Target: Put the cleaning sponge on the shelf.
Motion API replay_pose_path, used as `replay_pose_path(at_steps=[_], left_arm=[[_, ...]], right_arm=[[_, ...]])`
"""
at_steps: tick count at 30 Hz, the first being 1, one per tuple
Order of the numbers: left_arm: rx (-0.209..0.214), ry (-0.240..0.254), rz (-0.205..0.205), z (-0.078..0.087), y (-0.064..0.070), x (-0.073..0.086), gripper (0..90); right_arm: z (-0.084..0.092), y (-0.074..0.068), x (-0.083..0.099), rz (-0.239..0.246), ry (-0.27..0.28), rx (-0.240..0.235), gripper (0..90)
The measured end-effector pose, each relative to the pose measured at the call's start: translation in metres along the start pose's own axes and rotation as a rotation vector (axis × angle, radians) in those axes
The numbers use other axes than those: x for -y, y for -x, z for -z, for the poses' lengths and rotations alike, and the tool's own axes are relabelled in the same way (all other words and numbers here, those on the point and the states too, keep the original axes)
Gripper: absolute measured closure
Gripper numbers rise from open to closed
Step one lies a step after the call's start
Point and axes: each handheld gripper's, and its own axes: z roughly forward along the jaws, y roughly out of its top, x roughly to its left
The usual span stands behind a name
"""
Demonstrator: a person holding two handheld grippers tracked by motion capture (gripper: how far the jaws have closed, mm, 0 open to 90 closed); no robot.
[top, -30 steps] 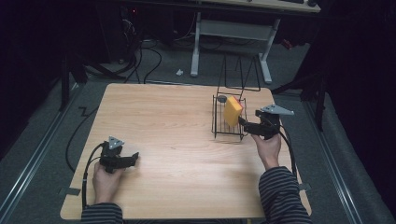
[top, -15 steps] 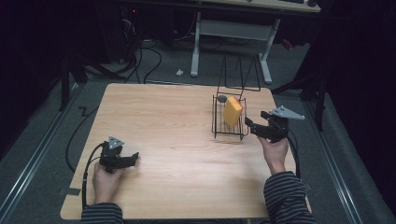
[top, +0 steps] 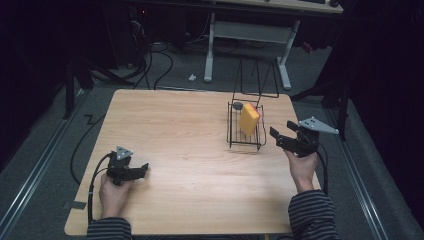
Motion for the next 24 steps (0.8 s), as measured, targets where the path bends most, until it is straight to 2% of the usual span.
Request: replay_pose_path(at_steps=[13,16,24], left_arm=[[-0.001,0.0,0.0,0.0,0.0,0.0,17.4],[-0.001,0.0,0.0,0.0,0.0,0.0,17.4],[-0.001,0.0,0.0,0.0,0.0,0.0,17.4]], right_arm=[[0.022,0.001,0.013,-0.018,0.026,0.0,29.0],[0.029,0.003,0.019,-0.034,0.041,0.002,29.5],[0.037,0.009,0.036,-0.072,0.034,-0.008,29.9]])
